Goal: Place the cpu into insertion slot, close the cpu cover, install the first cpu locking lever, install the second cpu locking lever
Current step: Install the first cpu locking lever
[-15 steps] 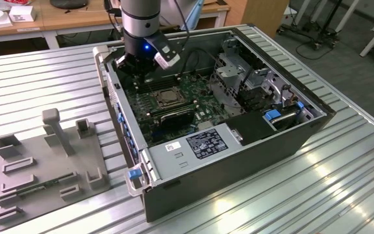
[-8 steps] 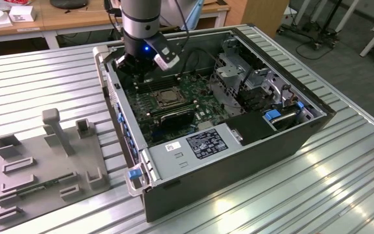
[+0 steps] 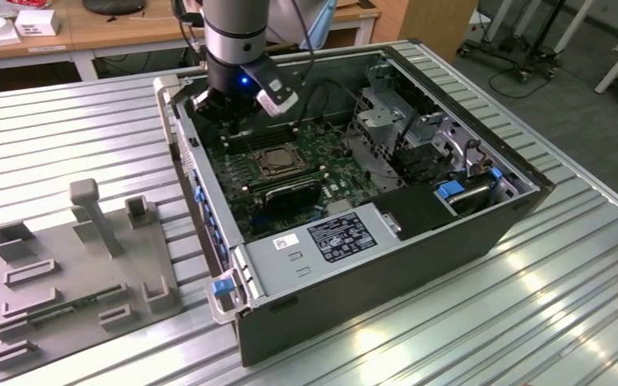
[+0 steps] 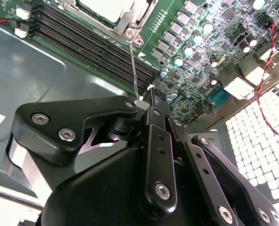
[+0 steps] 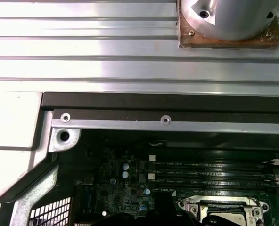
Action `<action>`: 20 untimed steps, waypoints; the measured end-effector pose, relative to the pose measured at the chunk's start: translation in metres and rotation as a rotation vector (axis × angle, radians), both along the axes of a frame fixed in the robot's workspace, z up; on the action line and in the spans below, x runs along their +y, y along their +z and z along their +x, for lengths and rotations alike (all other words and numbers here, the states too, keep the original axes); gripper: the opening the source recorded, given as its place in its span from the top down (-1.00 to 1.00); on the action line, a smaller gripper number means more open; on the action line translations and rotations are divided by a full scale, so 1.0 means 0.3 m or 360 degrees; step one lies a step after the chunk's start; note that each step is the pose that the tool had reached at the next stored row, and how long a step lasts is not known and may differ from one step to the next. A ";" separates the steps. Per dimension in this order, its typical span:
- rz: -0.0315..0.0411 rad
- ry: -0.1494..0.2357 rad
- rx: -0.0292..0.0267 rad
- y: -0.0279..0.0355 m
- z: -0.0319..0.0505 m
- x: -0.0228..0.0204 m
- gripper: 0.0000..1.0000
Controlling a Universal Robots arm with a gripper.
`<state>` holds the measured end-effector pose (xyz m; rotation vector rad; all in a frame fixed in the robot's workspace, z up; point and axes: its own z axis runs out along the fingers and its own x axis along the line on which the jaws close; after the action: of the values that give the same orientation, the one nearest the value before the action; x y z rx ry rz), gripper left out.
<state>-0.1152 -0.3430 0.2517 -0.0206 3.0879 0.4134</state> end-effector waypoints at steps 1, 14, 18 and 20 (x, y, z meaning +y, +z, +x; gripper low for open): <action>0.0000 0.0000 0.00000 0.000 0.003 0.000 0.79; 0.0000 0.0000 0.00012 -0.001 0.055 0.000 0.79; 0.0000 0.0000 0.00013 -0.001 0.064 0.000 0.79; 0.0000 0.0000 0.00013 -0.001 0.064 0.000 0.79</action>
<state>-0.0959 -0.3430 0.2513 -0.0203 3.0887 0.4136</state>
